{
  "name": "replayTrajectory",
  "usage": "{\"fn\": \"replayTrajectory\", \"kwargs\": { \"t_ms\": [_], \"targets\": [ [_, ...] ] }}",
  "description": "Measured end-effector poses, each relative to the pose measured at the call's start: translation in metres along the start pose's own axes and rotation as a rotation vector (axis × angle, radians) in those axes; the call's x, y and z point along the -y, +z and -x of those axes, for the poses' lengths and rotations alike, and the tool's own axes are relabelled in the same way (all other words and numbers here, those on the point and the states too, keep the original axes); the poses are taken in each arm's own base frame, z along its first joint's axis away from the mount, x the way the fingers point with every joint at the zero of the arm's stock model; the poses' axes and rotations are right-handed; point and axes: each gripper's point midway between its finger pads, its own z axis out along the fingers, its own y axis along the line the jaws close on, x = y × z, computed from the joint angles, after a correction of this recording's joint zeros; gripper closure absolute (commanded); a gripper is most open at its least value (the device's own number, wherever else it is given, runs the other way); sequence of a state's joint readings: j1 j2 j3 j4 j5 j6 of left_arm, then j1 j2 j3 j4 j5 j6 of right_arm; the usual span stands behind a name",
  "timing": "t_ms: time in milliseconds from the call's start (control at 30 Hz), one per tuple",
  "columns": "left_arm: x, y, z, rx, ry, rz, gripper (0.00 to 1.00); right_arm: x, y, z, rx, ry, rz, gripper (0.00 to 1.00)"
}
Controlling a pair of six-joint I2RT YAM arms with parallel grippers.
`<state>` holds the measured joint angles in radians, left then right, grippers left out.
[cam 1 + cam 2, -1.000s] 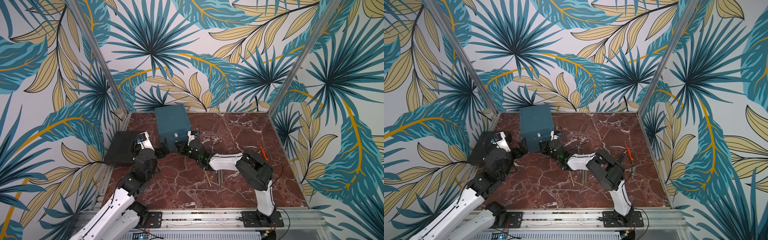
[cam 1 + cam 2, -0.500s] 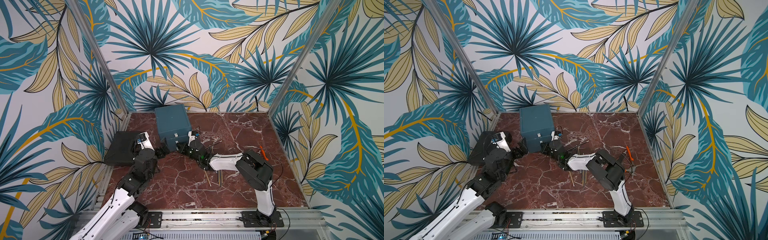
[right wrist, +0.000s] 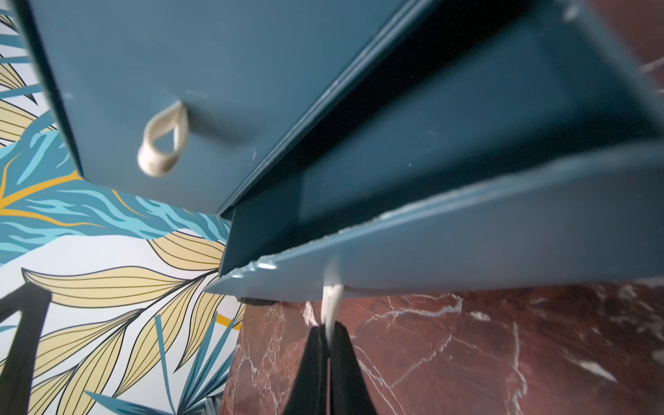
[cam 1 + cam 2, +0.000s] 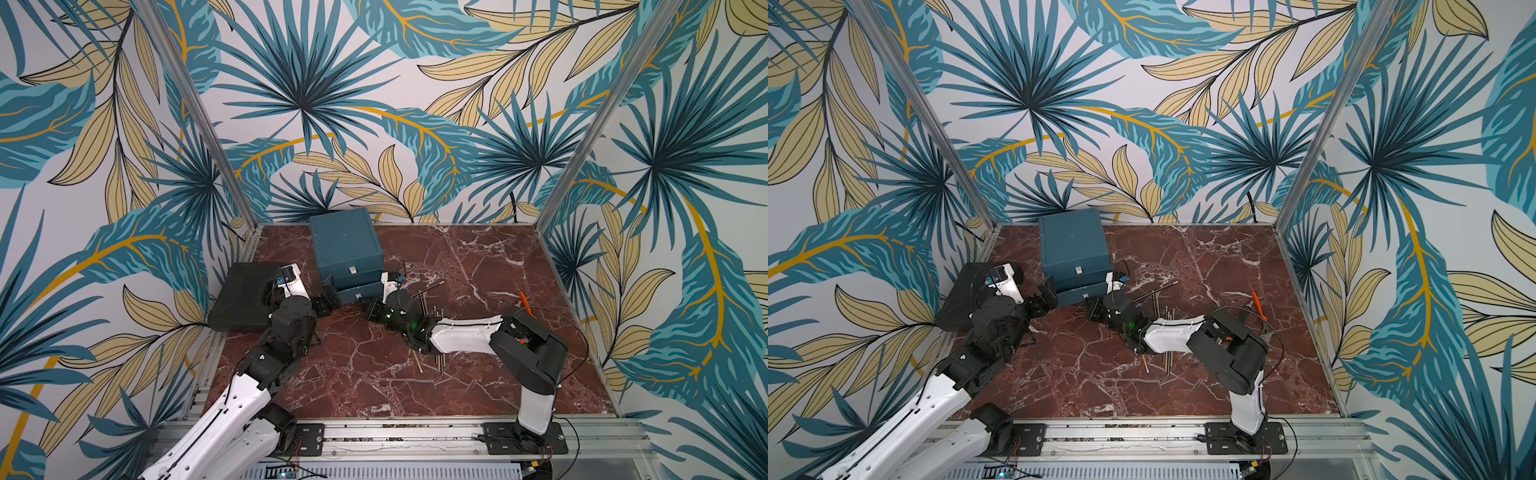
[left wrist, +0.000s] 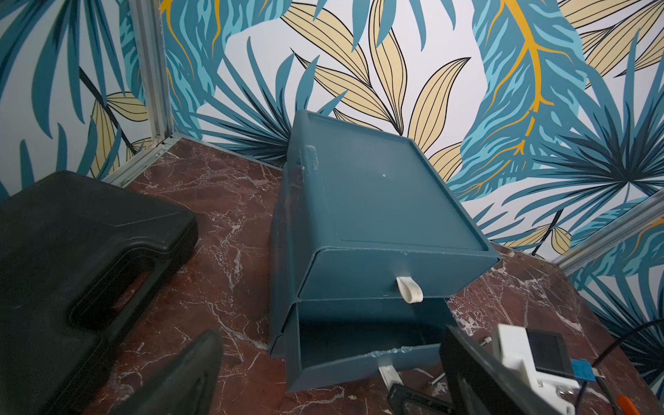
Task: Please place the pencils in the drawer according to their color
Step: Open the drawer in the storage box.
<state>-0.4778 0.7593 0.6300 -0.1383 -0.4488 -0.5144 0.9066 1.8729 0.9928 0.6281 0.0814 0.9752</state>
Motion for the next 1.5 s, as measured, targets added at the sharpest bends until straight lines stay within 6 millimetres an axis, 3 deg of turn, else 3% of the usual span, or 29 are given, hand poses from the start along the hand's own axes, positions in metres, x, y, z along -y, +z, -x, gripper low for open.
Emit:
{"fn": "replayTrajectory", "kwargs": {
  "t_ms": [467,800,1133,1333,1500],
  "targets": [
    [0.003,0.001,-0.001,-0.004,-0.004,-0.012,0.0,-0.005,-0.047,-0.029,-0.068,-0.035,-0.048,1.0],
    [0.005,0.001,-0.002,-0.012,-0.011,-0.024,0.0,0.004,-0.056,-0.045,-0.115,-0.044,-0.089,1.0],
    [0.005,0.001,-0.002,-0.013,-0.012,-0.027,0.0,-0.001,-0.056,-0.053,-0.158,-0.066,-0.093,0.92],
    [0.005,0.001,-0.002,-0.014,-0.016,-0.027,0.0,-0.024,-0.053,-0.056,-0.2,-0.094,-0.048,0.77],
    [0.005,0.001,-0.002,-0.014,-0.016,-0.027,0.0,-0.025,-0.05,-0.062,-0.241,-0.118,-0.059,0.68]
  ]
}}
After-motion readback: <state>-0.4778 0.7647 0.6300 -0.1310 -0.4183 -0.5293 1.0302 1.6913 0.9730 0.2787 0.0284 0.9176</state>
